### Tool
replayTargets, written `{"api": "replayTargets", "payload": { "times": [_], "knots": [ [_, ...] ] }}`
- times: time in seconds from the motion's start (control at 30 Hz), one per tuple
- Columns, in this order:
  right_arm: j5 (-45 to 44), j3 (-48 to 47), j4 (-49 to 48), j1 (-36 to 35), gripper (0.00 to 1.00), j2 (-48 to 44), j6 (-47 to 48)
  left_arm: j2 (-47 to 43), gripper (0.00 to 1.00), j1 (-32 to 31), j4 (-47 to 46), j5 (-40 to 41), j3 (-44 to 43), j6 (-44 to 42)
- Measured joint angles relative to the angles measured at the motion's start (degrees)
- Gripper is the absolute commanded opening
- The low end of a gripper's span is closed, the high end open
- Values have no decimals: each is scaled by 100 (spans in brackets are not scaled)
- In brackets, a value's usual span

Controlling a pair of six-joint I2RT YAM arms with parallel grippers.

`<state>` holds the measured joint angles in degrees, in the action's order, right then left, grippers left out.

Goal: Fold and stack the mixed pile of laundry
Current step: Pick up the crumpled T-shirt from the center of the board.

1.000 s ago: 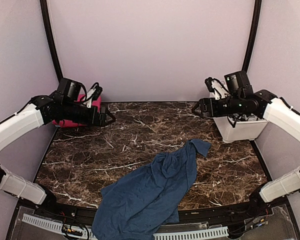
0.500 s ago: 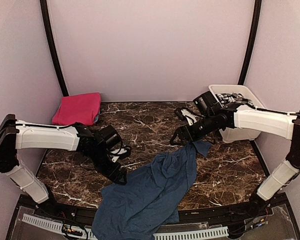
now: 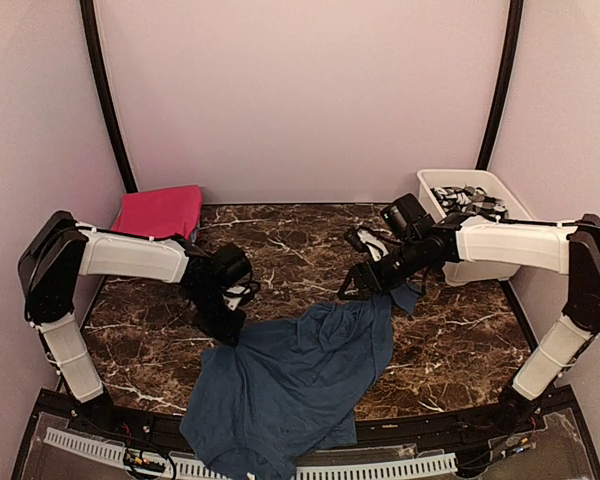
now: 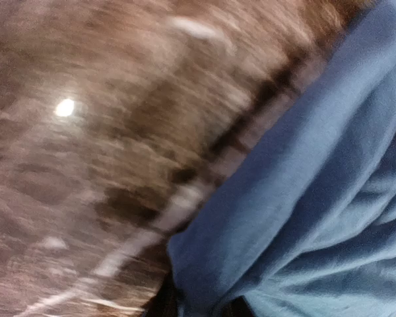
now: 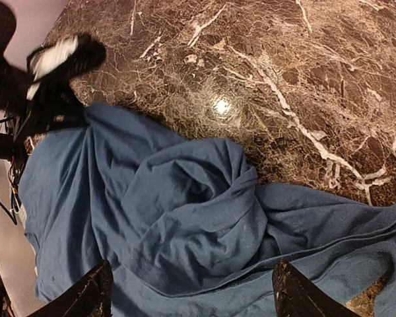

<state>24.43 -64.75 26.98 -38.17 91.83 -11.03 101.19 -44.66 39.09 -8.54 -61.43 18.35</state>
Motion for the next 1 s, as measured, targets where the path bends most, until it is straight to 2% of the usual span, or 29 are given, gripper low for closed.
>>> {"api": "replayTargets", "payload": {
  "times": [0.17,0.27,0.33,0.47,0.53,0.77,0.9,1.0],
  "knots": [
    [0,2,-90,-13,66,70,33,520,4,1038,96,634,-1198,-214],
    [-44,-24,-127,-105,60,72,83,706,4,1104,125,785,-1978,-372],
    [-98,-90,-120,-225,58,92,127,719,4,1064,129,807,-2186,-452],
    [-317,-560,-138,-595,57,426,149,745,5,1032,205,761,-2140,-531],
    [-531,-909,-155,-837,66,763,142,748,5,1034,221,704,-2024,-531],
    [-1408,-1788,-26,-1751,78,1781,153,748,6,1132,240,470,-1851,-520],
    [-2100,-2223,227,-2059,75,2284,166,748,7,1196,240,424,-1851,-520],
    [-2649,-2393,455,-2109,64,2588,140,748,7,1233,243,404,-1851,-522]
  ]
}}
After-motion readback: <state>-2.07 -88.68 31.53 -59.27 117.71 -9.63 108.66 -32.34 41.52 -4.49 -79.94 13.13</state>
